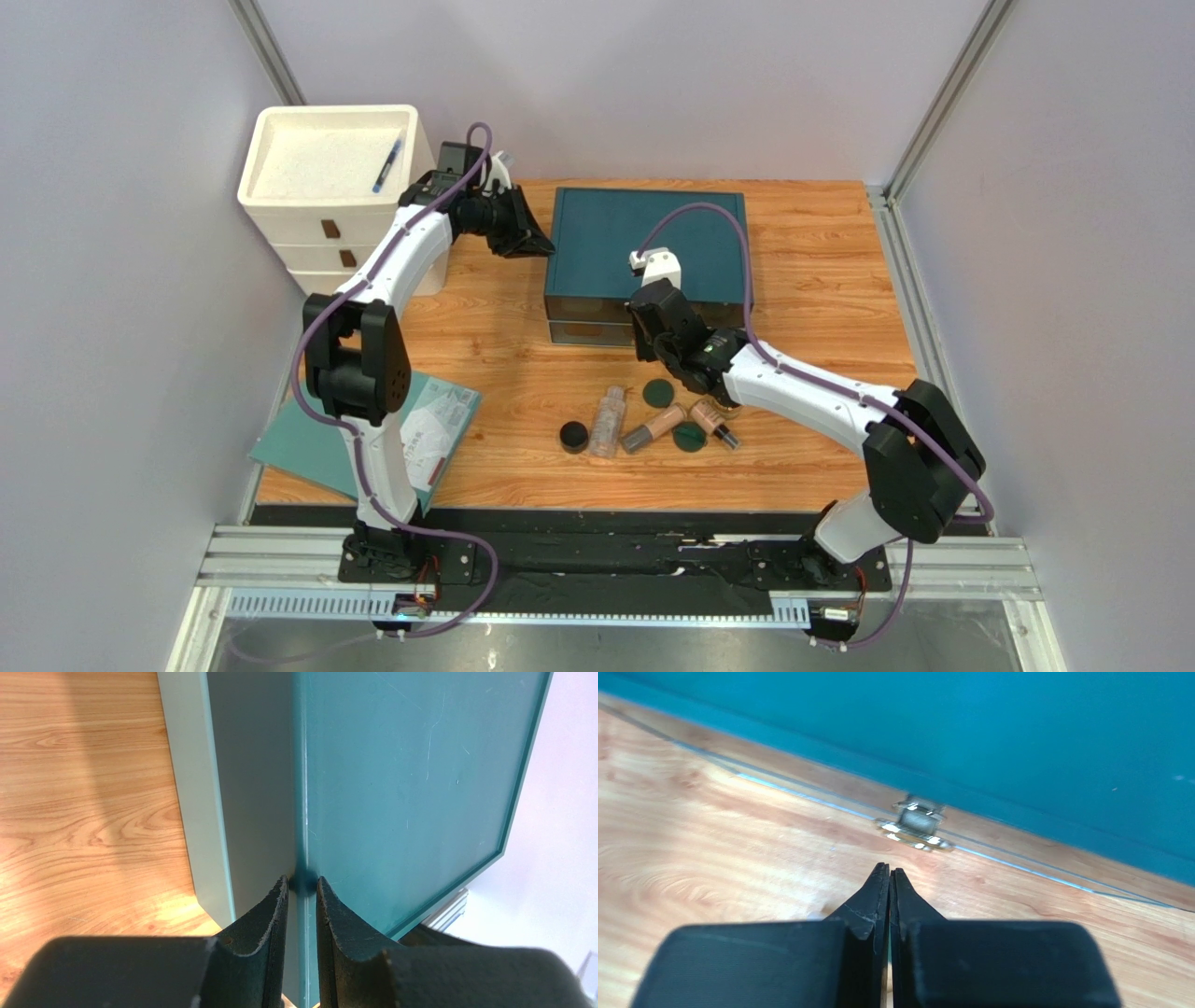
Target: Organize the makeup
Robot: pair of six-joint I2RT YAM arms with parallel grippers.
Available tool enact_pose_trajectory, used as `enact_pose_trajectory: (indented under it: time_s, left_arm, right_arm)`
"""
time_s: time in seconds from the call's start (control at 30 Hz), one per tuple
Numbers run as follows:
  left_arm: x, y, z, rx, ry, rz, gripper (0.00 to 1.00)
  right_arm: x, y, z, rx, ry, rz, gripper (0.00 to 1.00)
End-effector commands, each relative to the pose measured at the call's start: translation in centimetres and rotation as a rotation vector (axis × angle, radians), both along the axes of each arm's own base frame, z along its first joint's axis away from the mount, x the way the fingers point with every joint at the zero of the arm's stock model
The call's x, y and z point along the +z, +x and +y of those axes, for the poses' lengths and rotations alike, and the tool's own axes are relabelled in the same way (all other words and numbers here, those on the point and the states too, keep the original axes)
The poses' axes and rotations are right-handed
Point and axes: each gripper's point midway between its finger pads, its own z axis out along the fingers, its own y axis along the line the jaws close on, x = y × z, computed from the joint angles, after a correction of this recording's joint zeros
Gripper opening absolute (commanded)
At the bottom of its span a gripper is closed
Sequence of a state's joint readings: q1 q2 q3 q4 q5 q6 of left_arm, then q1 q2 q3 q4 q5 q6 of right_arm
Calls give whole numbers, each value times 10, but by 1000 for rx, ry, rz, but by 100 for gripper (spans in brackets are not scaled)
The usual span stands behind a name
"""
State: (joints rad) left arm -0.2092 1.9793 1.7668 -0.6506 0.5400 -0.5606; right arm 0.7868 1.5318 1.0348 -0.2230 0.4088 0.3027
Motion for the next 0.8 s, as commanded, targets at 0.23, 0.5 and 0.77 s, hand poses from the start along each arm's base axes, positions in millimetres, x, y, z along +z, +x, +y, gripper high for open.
enact_pose_trajectory:
  time_s: [0.23,0.5,0.77]
  left_arm:
    - [-32,-24,8,-23,154,74,30]
    - [41,-23,24,5,204,-161,43]
    - [79,-23,31,35,266,-313,35]
  right_arm:
    - [-6,7,-2,-12,-42,19,0]
    - [6,16,-24,-118,-30,6,0]
    - [21,8,-65,-234,16,-27,0]
